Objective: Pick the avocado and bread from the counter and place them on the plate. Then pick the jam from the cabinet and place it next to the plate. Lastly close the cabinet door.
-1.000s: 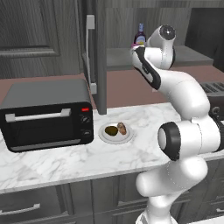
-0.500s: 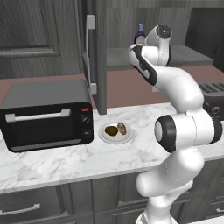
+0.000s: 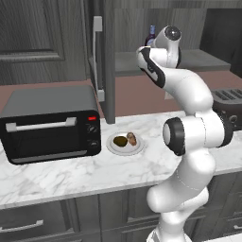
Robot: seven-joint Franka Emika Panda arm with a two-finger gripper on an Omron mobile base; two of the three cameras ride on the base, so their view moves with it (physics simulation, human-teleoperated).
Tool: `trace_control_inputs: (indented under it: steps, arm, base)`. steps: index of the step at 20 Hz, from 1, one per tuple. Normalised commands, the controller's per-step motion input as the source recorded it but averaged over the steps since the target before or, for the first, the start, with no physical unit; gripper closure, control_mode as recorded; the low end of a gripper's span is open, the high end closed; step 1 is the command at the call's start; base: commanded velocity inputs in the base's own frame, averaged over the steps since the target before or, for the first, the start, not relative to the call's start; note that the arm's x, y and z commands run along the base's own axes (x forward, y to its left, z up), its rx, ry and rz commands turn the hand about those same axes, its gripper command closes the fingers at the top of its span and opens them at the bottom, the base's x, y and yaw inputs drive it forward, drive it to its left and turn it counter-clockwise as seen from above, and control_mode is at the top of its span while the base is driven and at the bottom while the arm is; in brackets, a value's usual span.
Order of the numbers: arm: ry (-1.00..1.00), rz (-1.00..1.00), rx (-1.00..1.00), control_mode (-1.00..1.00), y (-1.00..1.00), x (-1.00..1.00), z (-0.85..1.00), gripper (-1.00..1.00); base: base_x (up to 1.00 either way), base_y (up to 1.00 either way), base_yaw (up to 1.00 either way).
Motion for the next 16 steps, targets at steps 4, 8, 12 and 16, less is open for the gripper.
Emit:
trace_control_inputs:
  steps: [4,8,12,16]
  arm:
    - [0.00,0.00,0.00,-1.00,0.00,0.22,0.00,-1.00]
    - [0.00,0.00,0.00,-1.00,0.00,0.16,0.00,-1.00]
    - [0.00,0.00,0.00,-1.00,0.00,0.15,0.00,-1.00]
    - [0.00,0.00,0.00,-1.00,0.00,0.18,0.00,-1.00]
  base:
    - [0.00,0.00,0.00]
    - [0.00,0.00,0.00]
    - [0.00,0.00,0.00]
    - [0.00,0.00,0.00]
